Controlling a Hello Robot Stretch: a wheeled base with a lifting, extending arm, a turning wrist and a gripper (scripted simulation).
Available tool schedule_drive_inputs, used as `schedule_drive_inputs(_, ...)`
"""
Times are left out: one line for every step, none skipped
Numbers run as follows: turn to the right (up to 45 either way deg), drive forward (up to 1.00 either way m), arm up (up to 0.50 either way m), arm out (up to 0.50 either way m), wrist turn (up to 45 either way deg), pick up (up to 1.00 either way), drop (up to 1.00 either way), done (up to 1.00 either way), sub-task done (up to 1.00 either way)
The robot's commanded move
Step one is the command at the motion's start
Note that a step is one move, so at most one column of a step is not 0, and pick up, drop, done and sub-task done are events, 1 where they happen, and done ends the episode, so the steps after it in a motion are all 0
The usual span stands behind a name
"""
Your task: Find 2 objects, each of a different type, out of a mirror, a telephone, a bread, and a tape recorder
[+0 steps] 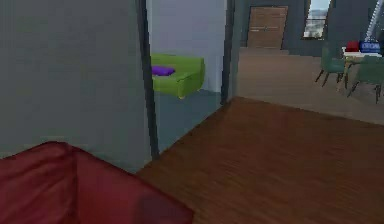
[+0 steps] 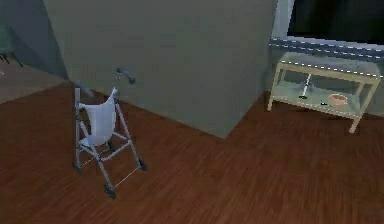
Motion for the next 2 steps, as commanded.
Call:
schedule_drive_inputs(42.0,0.00,0.00,0.00,0.0,0.00,0.00,0.00,0.00)
schedule_drive_inputs(0.0,0.75,0.00,0.00,0.0,0.00,0.00,0.00,0.00)
